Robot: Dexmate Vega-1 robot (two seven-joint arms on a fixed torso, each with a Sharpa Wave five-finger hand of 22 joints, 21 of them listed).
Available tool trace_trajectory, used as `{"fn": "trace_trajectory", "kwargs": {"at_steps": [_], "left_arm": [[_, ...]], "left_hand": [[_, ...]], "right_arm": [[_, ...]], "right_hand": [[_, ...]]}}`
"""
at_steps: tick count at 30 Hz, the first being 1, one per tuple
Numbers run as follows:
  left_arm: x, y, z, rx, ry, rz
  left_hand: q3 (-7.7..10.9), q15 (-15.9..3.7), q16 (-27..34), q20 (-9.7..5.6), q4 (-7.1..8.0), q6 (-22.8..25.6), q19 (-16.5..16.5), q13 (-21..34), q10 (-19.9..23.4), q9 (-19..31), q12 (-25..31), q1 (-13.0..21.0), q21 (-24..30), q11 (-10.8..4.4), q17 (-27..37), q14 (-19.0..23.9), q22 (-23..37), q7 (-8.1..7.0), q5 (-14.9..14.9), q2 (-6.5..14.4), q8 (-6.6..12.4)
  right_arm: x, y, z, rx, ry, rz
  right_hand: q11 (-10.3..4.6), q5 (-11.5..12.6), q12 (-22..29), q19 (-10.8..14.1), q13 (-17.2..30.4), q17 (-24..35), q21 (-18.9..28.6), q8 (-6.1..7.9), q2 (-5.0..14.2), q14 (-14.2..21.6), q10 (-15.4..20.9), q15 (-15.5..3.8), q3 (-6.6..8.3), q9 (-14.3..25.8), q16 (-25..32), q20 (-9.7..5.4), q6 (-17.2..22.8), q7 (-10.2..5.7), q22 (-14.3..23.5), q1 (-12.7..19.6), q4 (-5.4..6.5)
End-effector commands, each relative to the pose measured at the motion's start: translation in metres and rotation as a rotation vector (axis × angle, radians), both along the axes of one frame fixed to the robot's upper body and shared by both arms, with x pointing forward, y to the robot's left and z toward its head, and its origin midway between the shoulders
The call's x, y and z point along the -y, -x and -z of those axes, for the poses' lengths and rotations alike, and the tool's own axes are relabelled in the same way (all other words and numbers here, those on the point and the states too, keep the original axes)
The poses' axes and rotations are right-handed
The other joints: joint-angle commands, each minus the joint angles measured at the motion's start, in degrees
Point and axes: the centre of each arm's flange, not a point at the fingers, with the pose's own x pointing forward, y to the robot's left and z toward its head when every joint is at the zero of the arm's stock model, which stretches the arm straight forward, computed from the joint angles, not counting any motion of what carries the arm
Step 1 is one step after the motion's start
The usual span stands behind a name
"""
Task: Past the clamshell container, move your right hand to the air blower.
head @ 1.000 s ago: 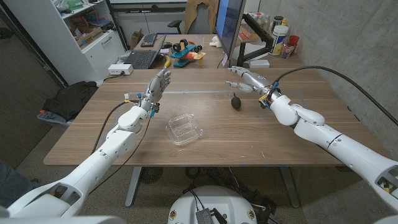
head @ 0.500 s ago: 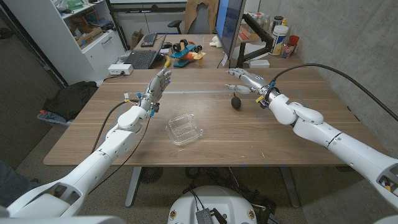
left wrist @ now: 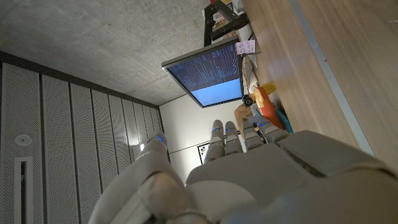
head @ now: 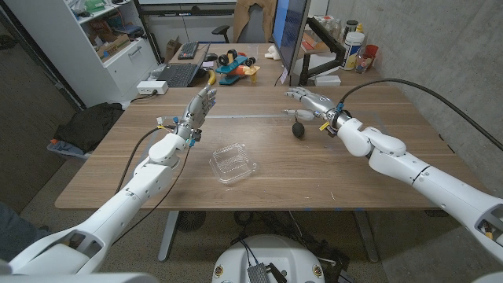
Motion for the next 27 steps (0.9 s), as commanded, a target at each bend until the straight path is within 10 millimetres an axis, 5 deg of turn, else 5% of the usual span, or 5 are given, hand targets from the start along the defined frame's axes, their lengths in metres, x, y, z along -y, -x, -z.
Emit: {"fn": "trace_trajectory", "kwargs": {"at_steps": [1,27], "left_arm": [[0.001,0.0,0.0,0.002,-0.002,0.0],[-0.005,0.003,0.01,-0.021,0.004,-0.003]], "left_hand": [[0.16,0.21,0.16,0.05,-0.16,0.49,-0.08,0.16,0.34,0.23,0.2,-0.12,0.1,0.19,0.24,-0.09,0.23,-0.03,0.19,0.43,0.26],[0.08,0.17,0.15,0.3,-0.29,0.54,-0.26,0.17,0.41,0.23,0.17,-0.21,0.07,0.23,0.24,-0.17,0.23,-0.09,0.19,0.48,0.15]], "right_arm": [[-0.004,-0.001,0.002,-0.008,0.027,0.023],[-0.01,-0.008,0.013,-0.051,0.068,0.065]], "right_hand": [[0.0,0.3,-0.32,-0.16,0.24,0.17,-0.05,0.24,-0.25,-0.53,-0.13,0.06,-0.17,0.24,0.02,-0.02,0.2,0.11,0.25,0.01,0.22],[0.16,0.25,-0.23,-0.57,0.24,0.14,0.1,0.18,-0.29,-0.84,-0.44,0.12,-0.32,0.24,0.31,0.18,0.0,-0.05,0.25,-0.11,0.29]]}}
